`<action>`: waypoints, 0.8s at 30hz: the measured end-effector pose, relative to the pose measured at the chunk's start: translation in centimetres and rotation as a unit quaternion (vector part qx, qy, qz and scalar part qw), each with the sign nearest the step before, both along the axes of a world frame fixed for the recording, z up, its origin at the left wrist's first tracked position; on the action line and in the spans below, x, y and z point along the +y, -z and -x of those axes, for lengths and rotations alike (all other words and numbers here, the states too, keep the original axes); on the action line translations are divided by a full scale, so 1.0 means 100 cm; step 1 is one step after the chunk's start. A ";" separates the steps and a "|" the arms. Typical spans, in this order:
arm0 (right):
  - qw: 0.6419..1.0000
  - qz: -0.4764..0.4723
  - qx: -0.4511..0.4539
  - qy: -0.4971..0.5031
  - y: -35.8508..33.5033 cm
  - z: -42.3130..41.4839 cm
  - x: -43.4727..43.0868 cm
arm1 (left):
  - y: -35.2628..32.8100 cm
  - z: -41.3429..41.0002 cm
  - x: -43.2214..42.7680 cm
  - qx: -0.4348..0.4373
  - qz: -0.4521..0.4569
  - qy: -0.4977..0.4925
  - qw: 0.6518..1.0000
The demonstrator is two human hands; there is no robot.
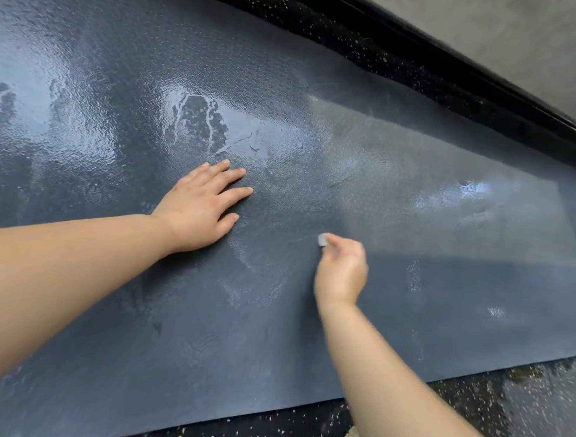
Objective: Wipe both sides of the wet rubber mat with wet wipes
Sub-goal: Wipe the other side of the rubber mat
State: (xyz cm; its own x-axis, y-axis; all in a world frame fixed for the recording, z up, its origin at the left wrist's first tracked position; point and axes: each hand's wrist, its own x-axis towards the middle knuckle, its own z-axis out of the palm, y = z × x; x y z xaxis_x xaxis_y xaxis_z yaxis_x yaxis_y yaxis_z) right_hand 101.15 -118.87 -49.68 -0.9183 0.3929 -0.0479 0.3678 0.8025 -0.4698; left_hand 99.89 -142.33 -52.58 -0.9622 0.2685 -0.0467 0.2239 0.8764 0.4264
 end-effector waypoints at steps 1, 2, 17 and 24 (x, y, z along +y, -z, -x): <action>0.996 0.001 0.019 -0.090 0.000 -0.022 -0.023 | 0.000 0.000 0.000 0.003 0.001 -0.001 1.000; 0.984 -0.004 0.032 -0.178 0.000 -0.045 -0.041 | -0.001 -0.001 0.001 0.006 0.001 -0.002 1.000; 0.997 0.053 -0.004 0.054 -0.002 -0.024 0.032 | -0.008 -0.050 0.014 0.004 0.051 0.060 0.997; 0.926 0.028 0.006 -0.376 -0.004 -0.155 -0.067 | -0.012 -0.051 0.007 0.007 0.063 0.074 0.995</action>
